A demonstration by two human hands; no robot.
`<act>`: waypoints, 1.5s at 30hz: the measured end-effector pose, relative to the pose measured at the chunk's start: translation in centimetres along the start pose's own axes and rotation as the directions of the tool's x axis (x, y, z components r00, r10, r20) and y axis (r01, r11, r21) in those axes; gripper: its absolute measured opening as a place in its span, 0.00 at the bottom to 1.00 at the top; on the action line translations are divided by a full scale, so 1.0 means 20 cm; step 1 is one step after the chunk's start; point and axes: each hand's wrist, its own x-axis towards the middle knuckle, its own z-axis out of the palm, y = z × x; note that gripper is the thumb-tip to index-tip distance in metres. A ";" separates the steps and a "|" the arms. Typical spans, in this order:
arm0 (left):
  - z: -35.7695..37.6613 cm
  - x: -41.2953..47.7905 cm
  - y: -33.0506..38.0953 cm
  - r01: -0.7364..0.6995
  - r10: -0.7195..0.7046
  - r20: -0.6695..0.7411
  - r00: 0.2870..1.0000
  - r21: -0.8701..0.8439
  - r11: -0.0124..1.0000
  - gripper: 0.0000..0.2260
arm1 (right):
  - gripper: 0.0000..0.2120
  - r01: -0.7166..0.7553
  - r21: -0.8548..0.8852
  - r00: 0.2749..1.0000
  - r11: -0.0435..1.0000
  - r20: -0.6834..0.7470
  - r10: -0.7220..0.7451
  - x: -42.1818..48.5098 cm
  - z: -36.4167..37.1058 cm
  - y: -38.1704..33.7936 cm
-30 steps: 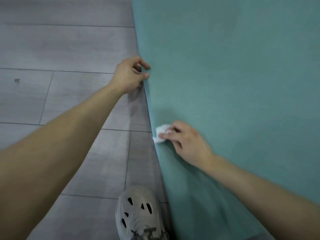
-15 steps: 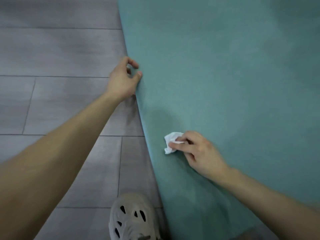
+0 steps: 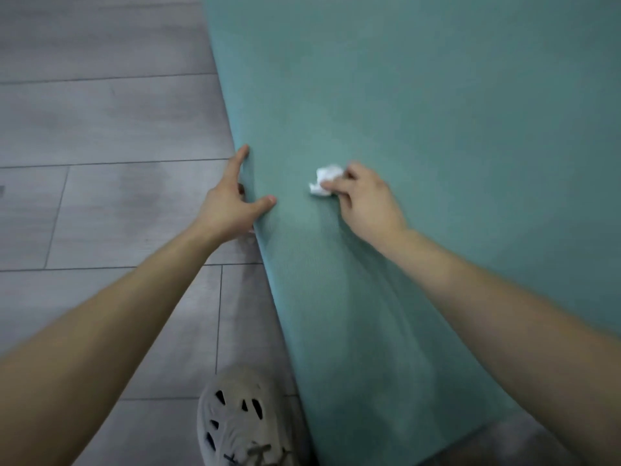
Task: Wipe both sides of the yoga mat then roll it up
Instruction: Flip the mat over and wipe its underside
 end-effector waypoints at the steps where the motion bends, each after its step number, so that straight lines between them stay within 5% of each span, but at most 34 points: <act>1: 0.00 0.00 0.00 0.007 -0.007 -0.004 1.000 0.005 1.000 0.45 | 0.17 0.019 -0.001 1.000 1.000 0.000 -0.019 -0.15 -0.03 0.05; 6: 0.01 -0.04 0.04 0.018 -0.017 -0.013 1.000 0.047 0.999 0.45 | 0.17 0.129 0.017 0.990 0.991 0.054 -0.130 -0.68 -0.16 0.16; 14: 0.13 -0.31 0.06 0.078 -0.075 0.069 0.995 -0.043 0.996 0.45 | 0.18 -0.037 -0.220 0.998 0.975 0.040 0.047 0.25 -0.08 0.10; 17: 0.16 -0.35 0.04 0.076 -0.070 0.089 0.994 -0.065 0.995 0.44 | 0.14 -0.064 -0.225 0.998 0.972 -0.040 0.056 0.24 0.00 0.04; 20: 0.13 -0.27 0.06 0.055 -0.054 0.015 0.998 -0.081 0.995 0.34 | 0.11 -0.007 -0.111 0.993 0.994 -0.114 -0.006 -0.10 0.00 0.06; 23: 0.07 -0.13 0.10 -0.020 0.018 -0.130 0.991 -0.008 1.000 0.21 | 0.19 0.017 -0.060 1.000 0.998 -0.015 -0.018 -0.53 -0.07 0.10; 27: 0.03 -0.01 0.13 -0.048 0.048 -0.105 0.993 0.007 0.999 0.32 | 0.27 0.040 -0.148 0.993 0.988 0.119 -0.022 -0.63 -0.08 0.13; 35: 0.00 -0.01 0.11 -0.019 0.020 -0.039 0.999 0.005 1.000 0.40 | 0.28 -0.027 -0.206 0.993 0.978 0.108 0.051 0.30 0.08 0.06; 43: -0.12 0.08 0.12 -0.089 0.089 0.039 0.995 -0.017 0.996 0.48 | 0.25 0.139 -0.181 0.974 0.974 0.201 -0.102 -0.47 -0.08 0.12; 45: -0.14 0.11 0.12 -0.085 0.088 0.046 0.995 -0.072 0.994 0.39 | 0.26 0.127 -0.161 0.970 0.979 0.227 -0.088 -0.53 -0.08 0.12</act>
